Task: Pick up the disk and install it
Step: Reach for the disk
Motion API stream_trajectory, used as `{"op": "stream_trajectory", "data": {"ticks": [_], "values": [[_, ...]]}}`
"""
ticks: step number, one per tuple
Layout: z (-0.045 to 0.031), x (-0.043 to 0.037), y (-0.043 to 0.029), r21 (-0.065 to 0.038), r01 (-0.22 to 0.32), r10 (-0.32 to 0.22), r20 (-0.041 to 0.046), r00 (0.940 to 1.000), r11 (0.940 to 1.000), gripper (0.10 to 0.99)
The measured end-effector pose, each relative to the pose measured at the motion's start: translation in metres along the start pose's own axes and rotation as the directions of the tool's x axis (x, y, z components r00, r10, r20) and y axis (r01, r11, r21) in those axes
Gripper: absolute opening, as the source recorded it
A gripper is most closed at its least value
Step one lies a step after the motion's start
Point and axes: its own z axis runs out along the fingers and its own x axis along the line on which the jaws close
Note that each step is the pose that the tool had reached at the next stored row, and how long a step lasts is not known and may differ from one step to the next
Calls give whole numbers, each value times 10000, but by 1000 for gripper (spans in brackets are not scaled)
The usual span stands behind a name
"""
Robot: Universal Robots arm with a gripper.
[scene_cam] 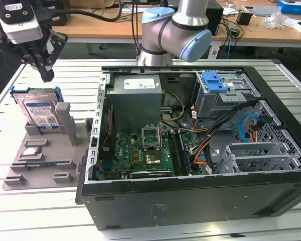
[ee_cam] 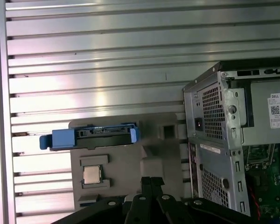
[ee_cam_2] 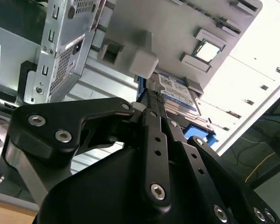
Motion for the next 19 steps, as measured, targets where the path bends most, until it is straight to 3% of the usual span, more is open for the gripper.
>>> {"op": "stream_trajectory", "data": {"ticks": [19], "values": [[-4,423,-32,-1,1,-1,0,10000,10000,106]]}}
